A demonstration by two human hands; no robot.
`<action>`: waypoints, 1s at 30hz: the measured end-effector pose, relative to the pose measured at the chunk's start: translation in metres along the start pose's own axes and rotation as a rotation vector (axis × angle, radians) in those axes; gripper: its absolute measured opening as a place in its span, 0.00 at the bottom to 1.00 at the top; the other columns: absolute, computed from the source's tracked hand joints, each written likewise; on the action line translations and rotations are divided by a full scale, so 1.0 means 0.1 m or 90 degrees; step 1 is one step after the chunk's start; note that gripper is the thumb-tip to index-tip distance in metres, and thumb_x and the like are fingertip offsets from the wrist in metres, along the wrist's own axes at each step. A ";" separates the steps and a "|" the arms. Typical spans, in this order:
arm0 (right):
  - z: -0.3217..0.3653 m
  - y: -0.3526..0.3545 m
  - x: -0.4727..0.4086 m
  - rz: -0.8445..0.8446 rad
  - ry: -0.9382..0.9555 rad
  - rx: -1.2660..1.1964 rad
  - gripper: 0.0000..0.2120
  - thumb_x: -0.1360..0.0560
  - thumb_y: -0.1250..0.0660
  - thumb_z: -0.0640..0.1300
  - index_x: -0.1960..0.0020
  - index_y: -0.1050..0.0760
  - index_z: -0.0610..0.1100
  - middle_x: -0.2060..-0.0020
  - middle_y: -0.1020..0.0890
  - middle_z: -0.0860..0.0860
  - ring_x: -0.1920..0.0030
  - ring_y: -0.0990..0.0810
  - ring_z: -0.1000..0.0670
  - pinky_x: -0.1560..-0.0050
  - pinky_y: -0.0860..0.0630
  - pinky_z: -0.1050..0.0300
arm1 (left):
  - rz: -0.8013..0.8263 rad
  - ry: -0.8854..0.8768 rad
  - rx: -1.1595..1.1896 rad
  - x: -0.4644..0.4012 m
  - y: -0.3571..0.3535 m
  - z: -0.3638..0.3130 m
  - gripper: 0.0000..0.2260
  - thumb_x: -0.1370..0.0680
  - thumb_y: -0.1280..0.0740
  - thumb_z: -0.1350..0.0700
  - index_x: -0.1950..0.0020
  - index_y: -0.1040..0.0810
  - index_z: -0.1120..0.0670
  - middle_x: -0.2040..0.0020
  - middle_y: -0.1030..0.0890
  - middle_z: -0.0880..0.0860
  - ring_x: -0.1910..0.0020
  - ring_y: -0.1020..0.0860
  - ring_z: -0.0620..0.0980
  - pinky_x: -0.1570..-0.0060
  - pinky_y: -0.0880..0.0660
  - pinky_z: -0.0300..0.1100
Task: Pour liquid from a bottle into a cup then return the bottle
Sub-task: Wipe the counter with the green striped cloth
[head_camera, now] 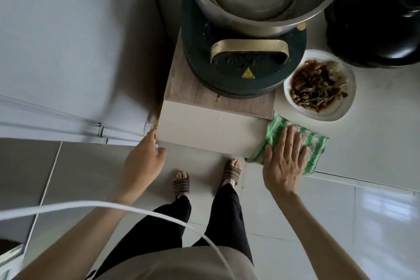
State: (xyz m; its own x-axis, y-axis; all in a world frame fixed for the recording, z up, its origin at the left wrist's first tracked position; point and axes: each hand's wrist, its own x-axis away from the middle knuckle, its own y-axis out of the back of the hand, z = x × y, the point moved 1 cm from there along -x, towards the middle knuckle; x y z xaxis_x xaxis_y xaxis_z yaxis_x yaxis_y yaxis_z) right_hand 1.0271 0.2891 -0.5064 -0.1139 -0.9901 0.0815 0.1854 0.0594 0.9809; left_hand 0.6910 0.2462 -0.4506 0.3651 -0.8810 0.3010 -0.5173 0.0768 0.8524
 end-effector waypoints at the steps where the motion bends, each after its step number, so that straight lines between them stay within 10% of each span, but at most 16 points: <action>1: 0.08 -0.02 0.03 0.004 0.025 0.006 0.31 0.16 0.56 0.57 0.18 0.51 0.41 0.18 0.49 0.45 0.18 0.54 0.44 0.20 0.56 0.40 | -0.007 0.006 0.001 -0.02 0.00 -0.03 0.20 0.23 0.36 0.59 0.32 0.31 0.54 0.42 0.19 0.57 0.45 0.21 0.59 0.51 0.26 0.51; 15: 1.79 -0.24 0.28 0.128 0.147 -0.020 0.33 0.16 0.57 0.58 0.18 0.55 0.40 0.18 0.55 0.44 0.19 0.60 0.43 0.21 0.55 0.36 | 0.084 0.023 -0.033 -0.14 0.02 0.16 0.28 0.24 0.39 0.63 0.23 0.38 0.52 0.46 0.17 0.59 0.49 0.20 0.59 0.52 0.24 0.52; 23: 2.54 -0.34 0.31 0.172 0.227 -0.021 0.34 0.16 0.54 0.59 0.18 0.57 0.42 0.19 0.57 0.47 0.19 0.60 0.44 0.21 0.63 0.40 | -0.111 0.029 0.175 -0.21 0.17 0.51 0.28 0.25 0.38 0.69 0.27 0.38 0.56 0.40 0.19 0.53 0.48 0.19 0.55 0.46 0.23 0.52; 30: 2.53 -0.33 0.24 0.207 0.334 -0.015 0.33 0.15 0.54 0.61 0.18 0.60 0.47 0.18 0.58 0.52 0.19 0.63 0.49 0.21 0.60 0.41 | -0.081 -0.072 0.132 -0.35 0.12 0.21 0.20 0.22 0.40 0.64 0.29 0.32 0.55 0.34 0.25 0.56 0.38 0.25 0.55 0.39 0.27 0.53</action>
State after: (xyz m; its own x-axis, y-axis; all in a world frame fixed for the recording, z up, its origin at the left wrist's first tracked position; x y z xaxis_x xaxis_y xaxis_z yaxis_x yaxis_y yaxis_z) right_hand 0.7709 0.2953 -0.4923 0.4466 -0.8524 0.2719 0.1518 0.3717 0.9159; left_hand 0.6554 0.2685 -0.4596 0.3548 -0.9249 0.1366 -0.6245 -0.1257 0.7708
